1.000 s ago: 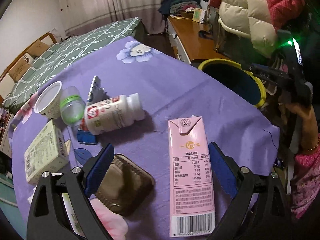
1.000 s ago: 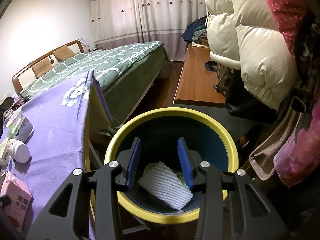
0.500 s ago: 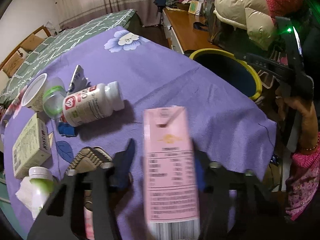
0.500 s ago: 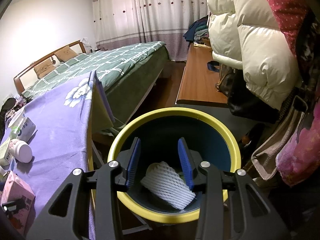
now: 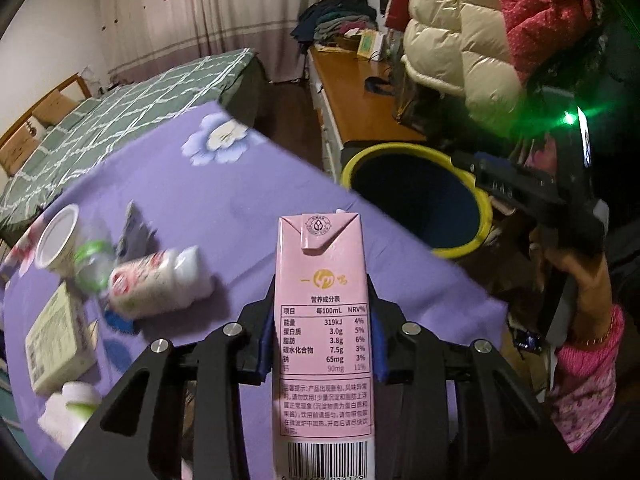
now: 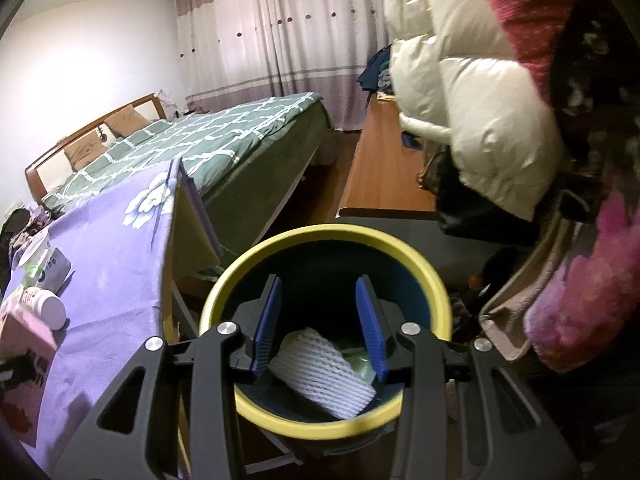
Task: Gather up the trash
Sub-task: 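Carry the milk carton over the bin and release it with the left gripper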
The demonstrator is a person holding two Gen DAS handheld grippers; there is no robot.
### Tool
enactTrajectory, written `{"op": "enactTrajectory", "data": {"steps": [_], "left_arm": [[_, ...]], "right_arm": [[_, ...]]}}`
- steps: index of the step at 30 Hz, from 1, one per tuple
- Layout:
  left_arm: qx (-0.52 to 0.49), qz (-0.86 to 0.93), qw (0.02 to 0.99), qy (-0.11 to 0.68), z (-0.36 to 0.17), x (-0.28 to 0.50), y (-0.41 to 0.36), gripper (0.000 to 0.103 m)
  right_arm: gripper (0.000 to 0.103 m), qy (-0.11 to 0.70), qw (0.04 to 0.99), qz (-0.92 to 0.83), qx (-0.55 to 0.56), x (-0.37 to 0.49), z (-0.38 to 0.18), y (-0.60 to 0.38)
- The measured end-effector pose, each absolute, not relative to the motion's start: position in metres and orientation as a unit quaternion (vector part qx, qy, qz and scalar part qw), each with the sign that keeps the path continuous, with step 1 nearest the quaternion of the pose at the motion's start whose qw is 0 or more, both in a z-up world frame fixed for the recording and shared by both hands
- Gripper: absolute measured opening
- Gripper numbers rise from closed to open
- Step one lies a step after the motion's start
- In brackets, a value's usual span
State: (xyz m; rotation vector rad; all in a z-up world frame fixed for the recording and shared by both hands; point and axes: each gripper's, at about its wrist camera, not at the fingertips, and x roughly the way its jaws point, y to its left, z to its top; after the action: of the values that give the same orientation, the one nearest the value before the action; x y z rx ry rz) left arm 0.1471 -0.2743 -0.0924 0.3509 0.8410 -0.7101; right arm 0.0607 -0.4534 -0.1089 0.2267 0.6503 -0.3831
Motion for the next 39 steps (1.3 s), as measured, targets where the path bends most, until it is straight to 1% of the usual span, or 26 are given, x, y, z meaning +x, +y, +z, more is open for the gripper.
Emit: {"op": "enactTrajectory", "data": {"steps": [5, 11, 21, 24, 27, 28, 29, 30, 31, 36, 38, 39], "left_arm": [[0.173, -0.356, 0.834, 0.384, -0.084, 0.151, -0.32, 0.037], [0.181, -0.368, 0.825, 0.389, -0.089, 0.167, -0.384, 0.037], [0.199, -0.366, 0.813, 0.406, -0.112, 0.198, -0.469, 0.037], [0.2, -0.357, 0.81, 0.419, -0.125, 0.208, -0.485, 0.038], [0.204, -0.348, 0.809, 0.427, -0.135, 0.215, -0.495, 0.038], [0.203, -0.344, 0.81, 0.43, -0.137, 0.217, -0.497, 0.048], [0.202, -0.34, 0.812, 0.429, -0.138, 0.217, -0.497, 0.075], [0.195, -0.329, 0.824, 0.418, -0.134, 0.217, -0.492, 0.083], [0.19, -0.327, 0.831, 0.409, -0.13, 0.216, -0.488, 0.084], [0.165, -0.325, 0.849, 0.383, -0.098, 0.206, -0.453, 0.084], [0.15, -0.326, 0.857, 0.37, -0.082, 0.197, -0.428, 0.09], [0.141, -0.325, 0.863, 0.36, -0.073, 0.191, -0.413, 0.091]], "right_arm": [[0.038, 0.301, 0.924, -0.211, 0.108, 0.041, -0.099, -0.47], [0.041, 0.286, 0.923, -0.236, 0.104, 0.021, -0.094, -0.491], [0.042, 0.29, 0.919, -0.244, 0.106, 0.014, -0.102, -0.505], [0.045, 0.295, 0.918, -0.244, 0.105, 0.017, -0.105, -0.506], [0.046, 0.298, 0.917, -0.243, 0.106, 0.017, -0.108, -0.506], [0.046, 0.299, 0.917, -0.243, 0.106, 0.018, -0.108, -0.506], [0.046, 0.299, 0.917, -0.242, 0.106, 0.017, -0.109, -0.506], [0.046, 0.299, 0.917, -0.242, 0.105, 0.017, -0.108, -0.506], [0.046, 0.299, 0.917, -0.241, 0.105, 0.018, -0.109, -0.507], [0.046, 0.299, 0.919, -0.235, 0.104, 0.019, -0.107, -0.501], [0.047, 0.299, 0.92, -0.231, 0.103, 0.019, -0.106, -0.497], [0.047, 0.3, 0.921, -0.227, 0.102, 0.02, -0.106, -0.494]]}}
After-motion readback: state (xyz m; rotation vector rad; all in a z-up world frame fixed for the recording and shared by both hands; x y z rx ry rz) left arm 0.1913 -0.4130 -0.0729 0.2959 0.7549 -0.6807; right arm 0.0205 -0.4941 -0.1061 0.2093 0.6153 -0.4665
